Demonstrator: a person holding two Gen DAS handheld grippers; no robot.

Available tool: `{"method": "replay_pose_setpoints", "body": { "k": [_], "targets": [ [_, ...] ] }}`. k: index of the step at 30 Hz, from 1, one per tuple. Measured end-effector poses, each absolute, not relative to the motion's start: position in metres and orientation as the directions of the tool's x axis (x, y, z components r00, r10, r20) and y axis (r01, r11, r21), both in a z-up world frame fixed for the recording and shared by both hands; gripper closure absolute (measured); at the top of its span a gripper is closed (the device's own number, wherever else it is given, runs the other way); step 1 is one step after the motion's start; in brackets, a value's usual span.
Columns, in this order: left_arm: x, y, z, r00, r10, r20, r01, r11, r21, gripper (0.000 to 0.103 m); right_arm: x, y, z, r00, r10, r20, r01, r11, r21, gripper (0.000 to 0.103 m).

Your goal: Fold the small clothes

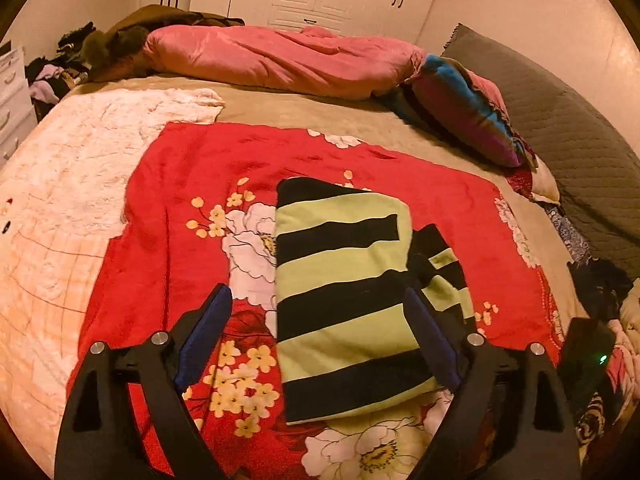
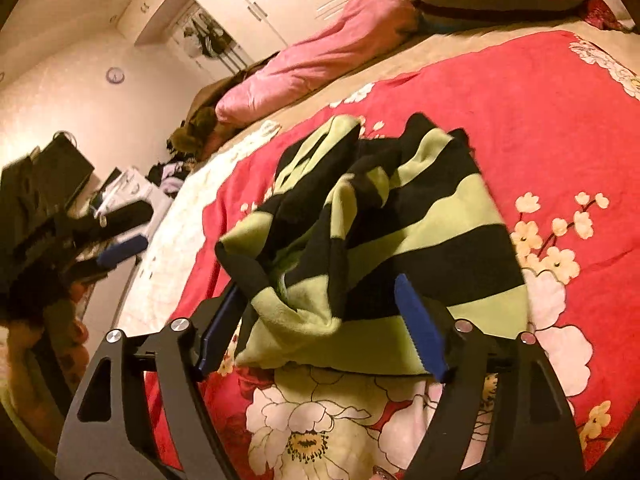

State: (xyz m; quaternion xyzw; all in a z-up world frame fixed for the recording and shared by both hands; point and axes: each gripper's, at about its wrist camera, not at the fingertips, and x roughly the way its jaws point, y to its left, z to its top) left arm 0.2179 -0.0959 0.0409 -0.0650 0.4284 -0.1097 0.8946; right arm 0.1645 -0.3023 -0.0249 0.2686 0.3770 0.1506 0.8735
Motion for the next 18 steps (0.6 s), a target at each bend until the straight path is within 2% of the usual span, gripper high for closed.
{"method": "replay_pose_setpoints", "body": {
  "k": [8,18],
  "targets": [
    [0.215,-0.09,0.031,0.618,-0.207,-0.759,0.122,0.978,-0.167,0.016,0.167,-0.333,-0.018,0.723,0.454,-0.521,-0.035,0.777,0.628,0.02],
    [0.218,-0.096,-0.027,0.539,-0.205,-0.817,0.134,0.978,-0.157,0.016,0.186,-0.338,-0.033,0.644,0.562,-0.519,-0.057,0.712,0.7,0.014]
  ]
}}
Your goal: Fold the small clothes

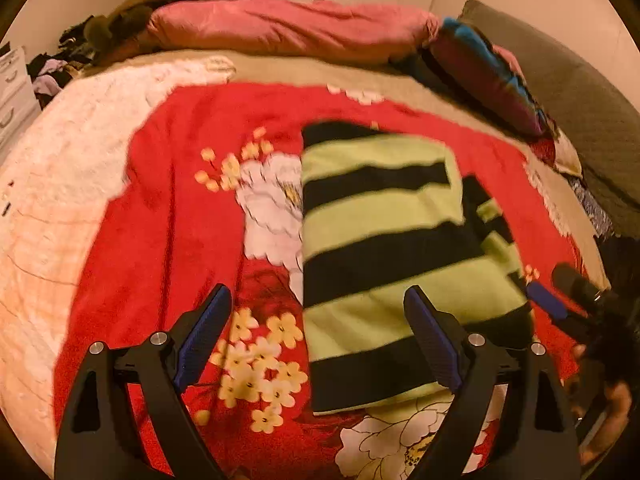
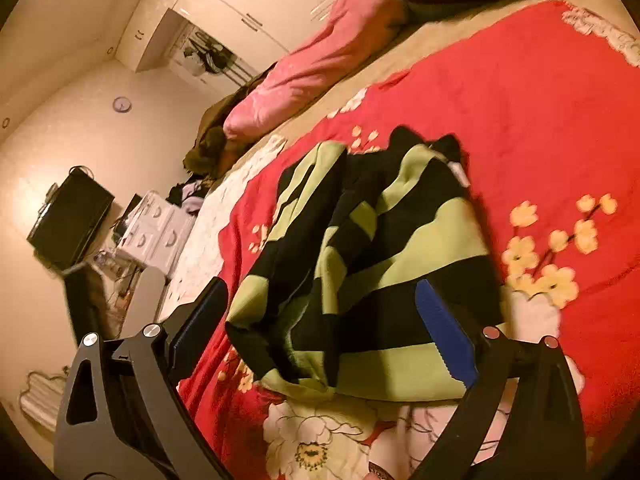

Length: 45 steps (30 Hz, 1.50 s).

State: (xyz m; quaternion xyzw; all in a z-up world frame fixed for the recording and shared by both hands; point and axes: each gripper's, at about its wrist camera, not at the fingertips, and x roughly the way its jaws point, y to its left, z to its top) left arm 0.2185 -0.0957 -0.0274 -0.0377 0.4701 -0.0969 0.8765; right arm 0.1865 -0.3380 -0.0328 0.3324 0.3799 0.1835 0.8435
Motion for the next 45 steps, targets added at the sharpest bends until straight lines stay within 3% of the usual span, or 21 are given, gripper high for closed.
{"method": "replay_pose_setpoints", "body": {
  "k": [7,18,22,29,38,45],
  "targets": [
    [0.22,-0.12,-0.069,0.46,-0.244,-0.854,0.193,0.966,-0.172,0.016,0.217,-0.316,-0.023,0.606,0.582,-0.542,-0.081,0.723,0.686,0.012],
    [0.223,-0.123,-0.08,0.429,-0.271,-0.862,0.209,0.958,-0.197,0.016,0.261,-0.27,-0.041,0.517,0.511,-0.687,-0.129,0.839,0.528,0.012],
    [0.221,-0.128,-0.08,0.429,-0.268,-0.863,0.214,0.958,-0.191,0.016,0.257,-0.262,-0.042,0.535,0.46,-0.709,-0.158,0.879,0.451,0.035],
    [0.218,-0.126,-0.077,0.41,-0.282,-0.867,0.202,0.956,-0.215,0.016,0.257,-0.266,-0.046,0.549,0.477,-0.686,-0.207,0.873,0.441,0.073],
    [0.207,-0.131,-0.054,0.445,-0.279,-0.851,0.218,0.955,-0.2,0.016,0.243,-0.265,-0.016,0.608,0.51,-0.608,-0.309,0.858,0.41,0.087],
    [0.199,-0.128,-0.031,0.477,-0.304,-0.825,0.223,0.949,-0.221,0.016,0.233,-0.272,0.01,0.647,0.505,-0.571,-0.34,0.862,0.376,0.088]
  ]
}}
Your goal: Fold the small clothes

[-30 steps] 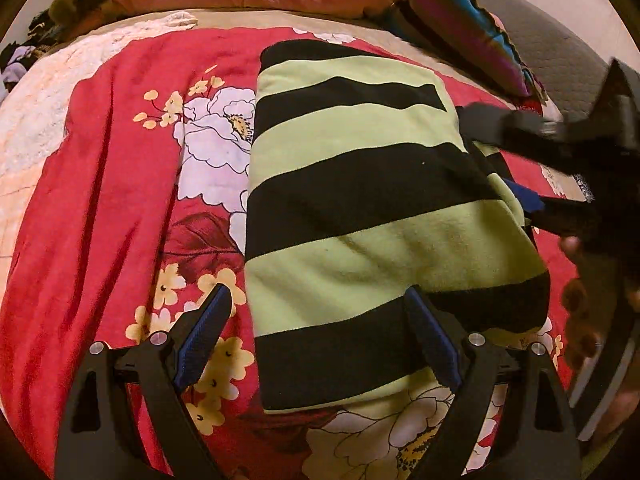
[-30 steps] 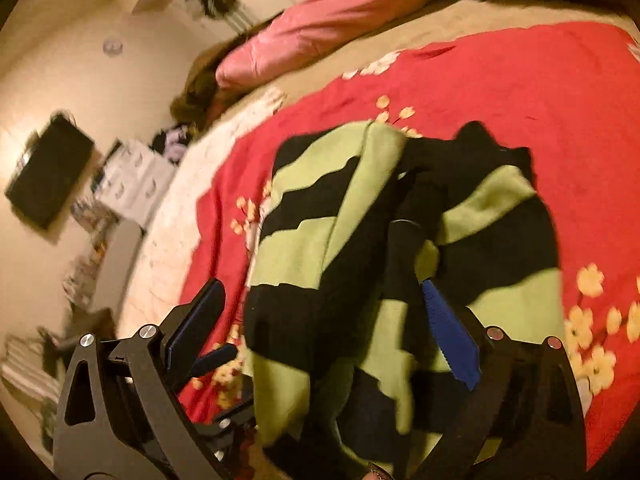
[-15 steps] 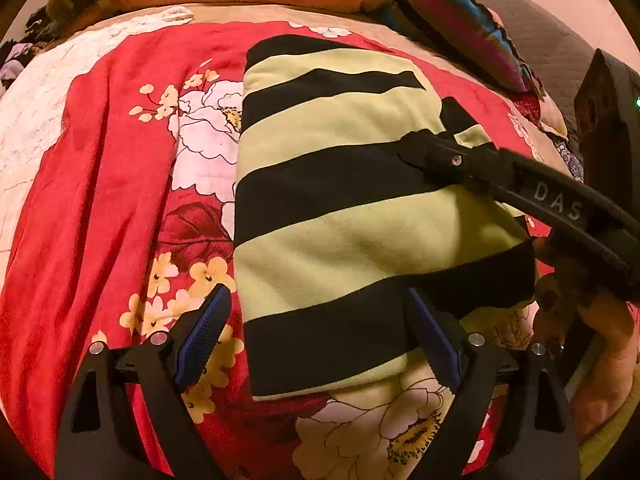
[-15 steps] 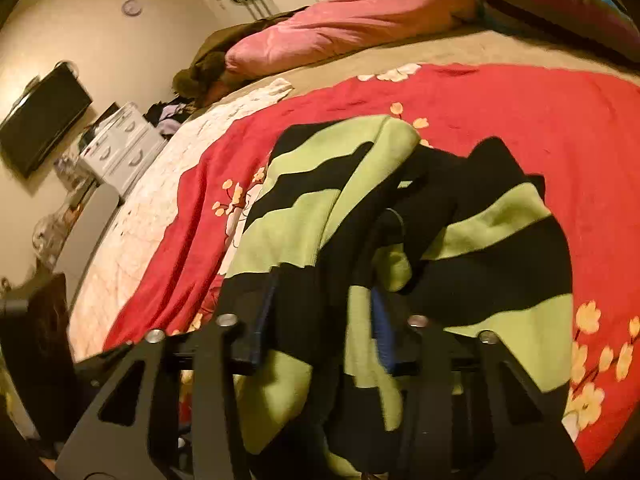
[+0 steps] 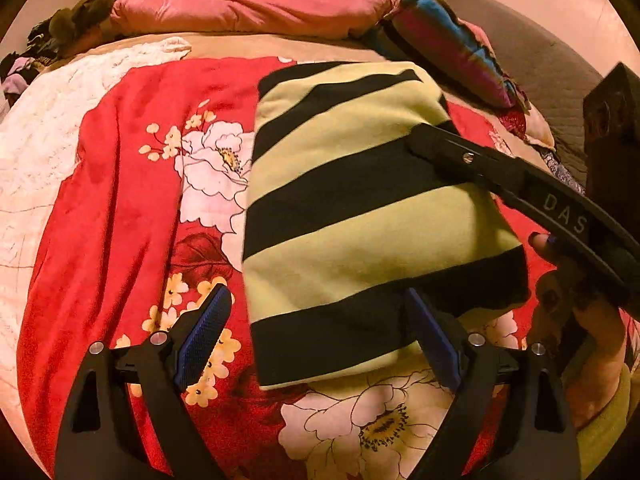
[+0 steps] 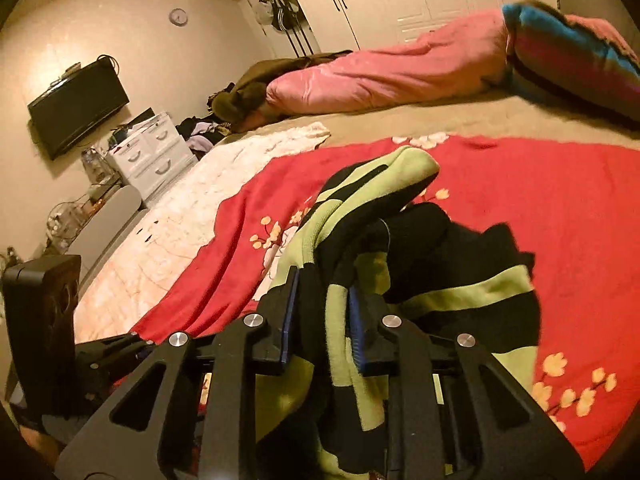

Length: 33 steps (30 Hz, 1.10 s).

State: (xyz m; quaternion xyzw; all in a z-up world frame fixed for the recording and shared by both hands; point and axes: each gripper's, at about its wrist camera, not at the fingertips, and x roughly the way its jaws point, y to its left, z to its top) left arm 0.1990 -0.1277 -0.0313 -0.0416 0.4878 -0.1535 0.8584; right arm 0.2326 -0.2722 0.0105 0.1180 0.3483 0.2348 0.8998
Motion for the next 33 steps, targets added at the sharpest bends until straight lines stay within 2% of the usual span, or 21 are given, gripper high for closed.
{"method": "replay_pose_setpoints", "body": {
  "k": [5,11,13,15,17,20,29,33],
  "targets": [
    [0.198,-0.124,-0.031,0.48,-0.302,-0.824,0.215,0.951,-0.224,0.016,0.228,-0.293,0.019,0.679,0.456,-0.576,-0.306,0.888,0.343,0.088],
    [0.2,-0.123,-0.037,0.472,-0.296,-0.831,0.206,0.953,-0.222,0.016,0.246,-0.328,-0.025,0.598,0.357,-0.717,-0.149,0.929,0.338,0.085],
    [0.201,-0.123,-0.037,0.472,-0.292,-0.832,0.207,0.954,-0.217,0.016,0.247,-0.334,-0.034,0.583,0.378,-0.72,-0.123,0.916,0.381,0.084],
    [0.201,-0.123,-0.037,0.475,-0.286,-0.832,0.207,0.955,-0.21,0.016,0.246,-0.334,-0.033,0.58,0.369,-0.726,-0.127,0.922,0.366,0.082],
    [0.201,-0.122,-0.037,0.477,-0.283,-0.832,0.204,0.957,-0.208,0.015,0.245,-0.331,-0.033,0.58,0.325,-0.747,-0.124,0.941,0.313,0.072],
    [0.201,-0.121,-0.036,0.483,-0.274,-0.832,0.196,0.96,-0.202,0.011,0.244,-0.334,-0.037,0.573,0.301,-0.762,-0.104,0.949,0.297,0.063],
    [0.2,-0.123,-0.033,0.504,-0.261,-0.823,0.197,0.963,-0.185,0.009,0.237,-0.356,-0.023,0.614,0.341,-0.712,-0.088,0.926,0.368,0.061],
    [0.2,-0.128,-0.037,0.497,-0.254,-0.83,0.2,0.964,-0.176,0.009,0.242,-0.354,-0.037,0.562,0.271,-0.781,-0.063,0.956,0.287,0.06]
  ]
}}
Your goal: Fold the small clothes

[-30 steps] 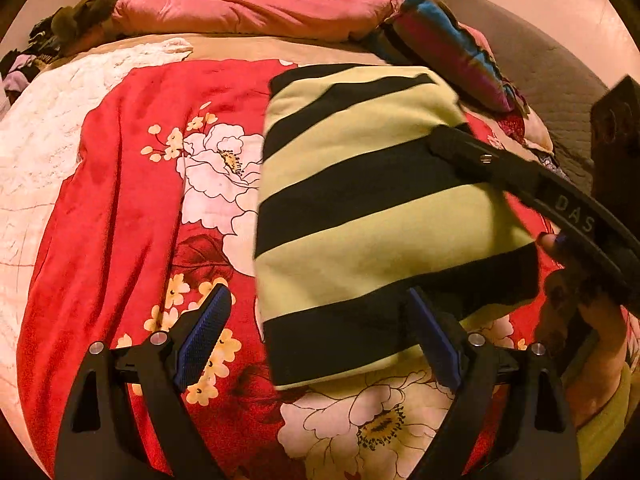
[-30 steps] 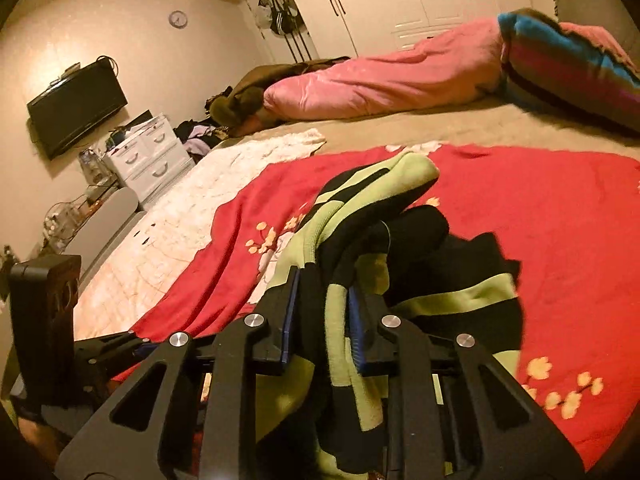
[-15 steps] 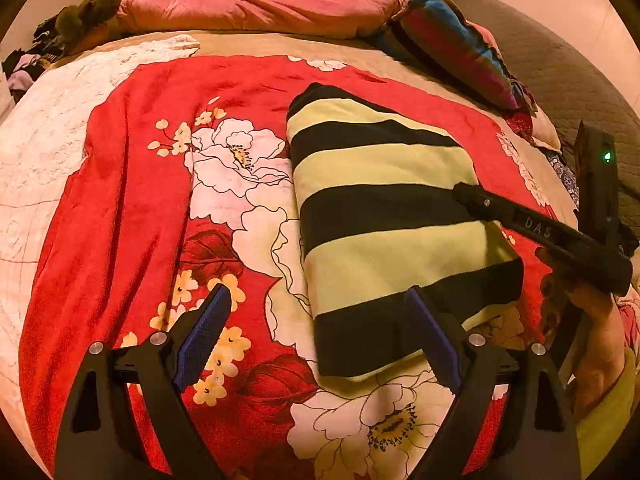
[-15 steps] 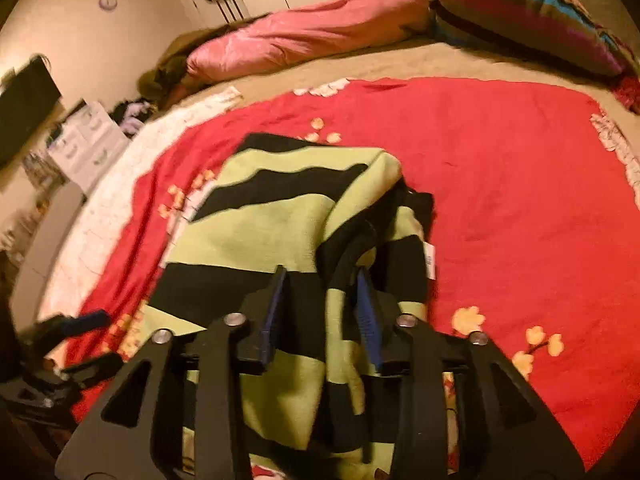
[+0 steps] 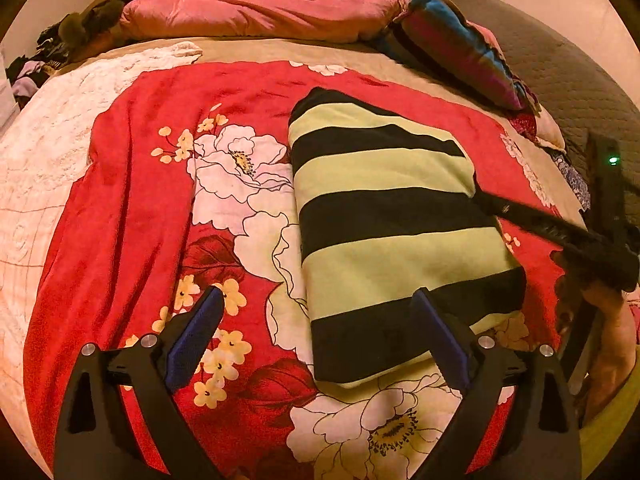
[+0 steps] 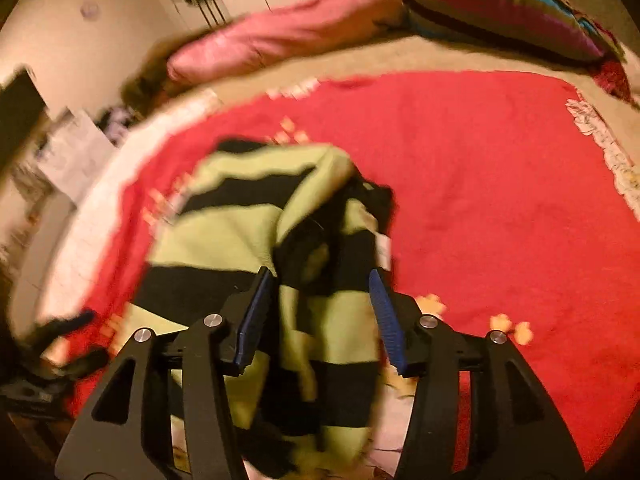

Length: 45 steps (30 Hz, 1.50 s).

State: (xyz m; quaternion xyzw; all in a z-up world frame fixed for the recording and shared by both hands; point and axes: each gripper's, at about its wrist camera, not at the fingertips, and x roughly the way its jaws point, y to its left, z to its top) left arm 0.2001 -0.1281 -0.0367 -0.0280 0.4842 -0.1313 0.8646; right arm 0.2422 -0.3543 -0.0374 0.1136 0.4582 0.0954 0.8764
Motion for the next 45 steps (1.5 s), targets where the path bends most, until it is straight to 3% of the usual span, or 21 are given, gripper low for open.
{"method": "replay_pose_setpoints", "body": {
  "k": [5,9,17,23,30,37,43,45],
  "targets": [
    [0.2,-0.131,-0.04,0.49,-0.252,-0.835,0.204,0.964,-0.171,0.009,0.248,-0.356,-0.052,0.532,0.255,-0.807,-0.039,0.96,0.278,0.052],
    [0.201,-0.132,-0.039,0.495,-0.248,-0.833,0.201,0.965,-0.167,0.007,0.246,-0.364,-0.048,0.543,0.307,-0.782,-0.031,0.938,0.347,0.051],
    [0.207,-0.134,-0.041,0.495,-0.228,-0.838,0.189,0.97,-0.152,0.006,0.239,-0.377,-0.025,0.623,0.364,-0.693,-0.049,0.901,0.43,0.024],
    [0.218,-0.132,-0.051,0.484,-0.208,-0.85,0.172,0.975,-0.14,0.005,0.244,-0.373,-0.039,0.575,0.418,-0.703,-0.058,0.879,0.474,0.015],
    [0.237,-0.133,-0.065,0.467,-0.201,-0.861,0.159,0.977,-0.142,0.005,0.256,-0.362,-0.066,0.509,0.452,-0.732,-0.073,0.871,0.487,0.012],
    [0.257,-0.141,-0.083,0.428,-0.214,-0.878,0.181,0.972,-0.148,0.004,0.268,-0.364,-0.093,0.451,0.576,-0.682,-0.055,0.781,0.623,0.011],
    [0.271,-0.148,-0.098,0.406,-0.253,-0.878,0.198,0.962,-0.186,0.004,0.271,-0.355,-0.096,0.447,0.587,-0.675,-0.097,0.782,0.615,0.011],
    [0.274,-0.147,-0.102,0.396,-0.273,-0.876,0.196,0.958,-0.21,0.004,0.269,-0.354,-0.097,0.445,0.589,-0.675,-0.116,0.785,0.609,0.016]
  ]
}}
